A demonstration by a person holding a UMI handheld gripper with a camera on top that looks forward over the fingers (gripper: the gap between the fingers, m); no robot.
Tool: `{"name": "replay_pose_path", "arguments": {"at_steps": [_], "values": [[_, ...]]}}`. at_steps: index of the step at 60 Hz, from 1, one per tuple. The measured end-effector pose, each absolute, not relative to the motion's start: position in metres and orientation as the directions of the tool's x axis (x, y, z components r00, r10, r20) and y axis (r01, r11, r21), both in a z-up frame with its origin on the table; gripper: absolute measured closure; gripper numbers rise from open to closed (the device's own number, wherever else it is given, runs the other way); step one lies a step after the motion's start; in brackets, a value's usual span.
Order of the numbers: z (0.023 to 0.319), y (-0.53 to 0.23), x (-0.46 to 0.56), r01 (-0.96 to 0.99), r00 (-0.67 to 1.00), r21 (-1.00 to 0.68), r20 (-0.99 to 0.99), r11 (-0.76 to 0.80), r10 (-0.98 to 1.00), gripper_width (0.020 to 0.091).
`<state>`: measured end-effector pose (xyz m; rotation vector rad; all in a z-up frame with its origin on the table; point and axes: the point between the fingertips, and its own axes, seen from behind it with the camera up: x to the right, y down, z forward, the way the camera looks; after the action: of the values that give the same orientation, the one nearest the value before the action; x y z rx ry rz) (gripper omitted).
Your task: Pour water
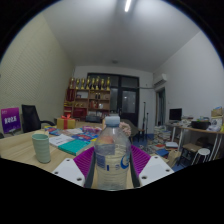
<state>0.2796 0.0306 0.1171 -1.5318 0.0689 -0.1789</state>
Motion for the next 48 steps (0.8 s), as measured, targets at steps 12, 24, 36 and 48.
{"name": "replay_pose_path", "arguments": {"at_steps": [12, 24, 36, 48], "values": [[0.155, 0.049, 0.253, 0.256, 0.959, -0.966, 0.253, 0.011, -0.124, 0.0628], [0.260, 0.090, 0.162, 0.909, 0.415, -0.415, 0.891, 0.043, -0.181, 0.0630], [0.252, 0.129, 0.107, 0.917, -0.396, 0.399, 0.904, -0.010, -0.162, 0.0631], [0.220, 0.136, 0.078, 0.614, -0.780, 0.789, 0.609, 0.014, -0.140, 0.0623]]}}
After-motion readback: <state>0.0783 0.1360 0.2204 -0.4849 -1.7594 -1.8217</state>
